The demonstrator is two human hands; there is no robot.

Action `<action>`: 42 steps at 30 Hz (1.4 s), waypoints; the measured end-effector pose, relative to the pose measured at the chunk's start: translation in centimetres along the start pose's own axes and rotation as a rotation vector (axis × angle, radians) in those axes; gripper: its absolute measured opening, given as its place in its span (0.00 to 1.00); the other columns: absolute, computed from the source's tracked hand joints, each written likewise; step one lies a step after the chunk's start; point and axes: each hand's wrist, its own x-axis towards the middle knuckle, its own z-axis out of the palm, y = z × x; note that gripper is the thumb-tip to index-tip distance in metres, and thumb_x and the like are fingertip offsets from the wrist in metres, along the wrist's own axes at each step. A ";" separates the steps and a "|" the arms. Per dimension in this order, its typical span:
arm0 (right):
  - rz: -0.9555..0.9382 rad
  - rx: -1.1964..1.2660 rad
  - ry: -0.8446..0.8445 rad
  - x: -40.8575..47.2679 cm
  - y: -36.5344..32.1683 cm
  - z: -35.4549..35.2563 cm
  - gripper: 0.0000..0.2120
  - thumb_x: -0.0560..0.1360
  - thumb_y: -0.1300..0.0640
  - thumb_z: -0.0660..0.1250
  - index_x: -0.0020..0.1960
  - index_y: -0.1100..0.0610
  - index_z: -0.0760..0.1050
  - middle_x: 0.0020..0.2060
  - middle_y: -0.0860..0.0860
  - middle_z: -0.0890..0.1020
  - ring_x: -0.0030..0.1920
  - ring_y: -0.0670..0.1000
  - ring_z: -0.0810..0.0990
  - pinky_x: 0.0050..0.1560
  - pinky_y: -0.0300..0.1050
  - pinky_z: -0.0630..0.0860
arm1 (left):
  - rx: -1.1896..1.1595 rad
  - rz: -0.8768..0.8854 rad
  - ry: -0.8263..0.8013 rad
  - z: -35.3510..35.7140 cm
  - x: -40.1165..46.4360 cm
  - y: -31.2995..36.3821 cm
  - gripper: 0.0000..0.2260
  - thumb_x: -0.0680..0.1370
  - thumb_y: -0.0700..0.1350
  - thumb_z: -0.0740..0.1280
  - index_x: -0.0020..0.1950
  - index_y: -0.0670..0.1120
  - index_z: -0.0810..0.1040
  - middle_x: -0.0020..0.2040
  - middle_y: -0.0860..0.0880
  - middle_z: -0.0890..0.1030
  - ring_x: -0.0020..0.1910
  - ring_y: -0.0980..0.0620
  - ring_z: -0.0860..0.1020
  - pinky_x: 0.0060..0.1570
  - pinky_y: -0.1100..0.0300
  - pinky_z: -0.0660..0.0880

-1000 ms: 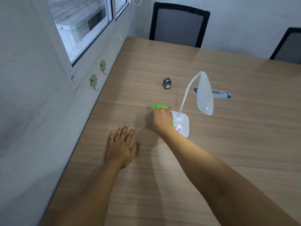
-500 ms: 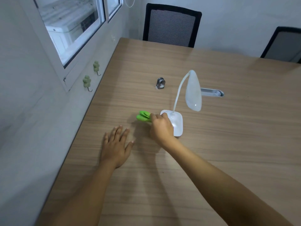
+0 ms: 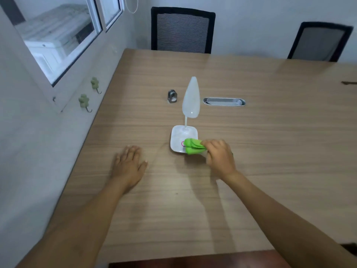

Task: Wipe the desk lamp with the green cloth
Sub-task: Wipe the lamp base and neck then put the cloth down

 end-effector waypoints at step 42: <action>0.159 -0.233 -0.115 3.9 -1.8 0.4 0.05 0.62 0.60 0.70 0.36 0.54 0.83 0.40 0.56 0.83 0.41 0.62 0.80 0.41 0.49 0.76 | -0.580 -0.015 0.049 -2.6 2.7 10.5 0.21 0.73 0.46 0.71 0.64 0.41 0.78 0.68 0.46 0.76 0.68 0.50 0.74 0.68 0.62 0.66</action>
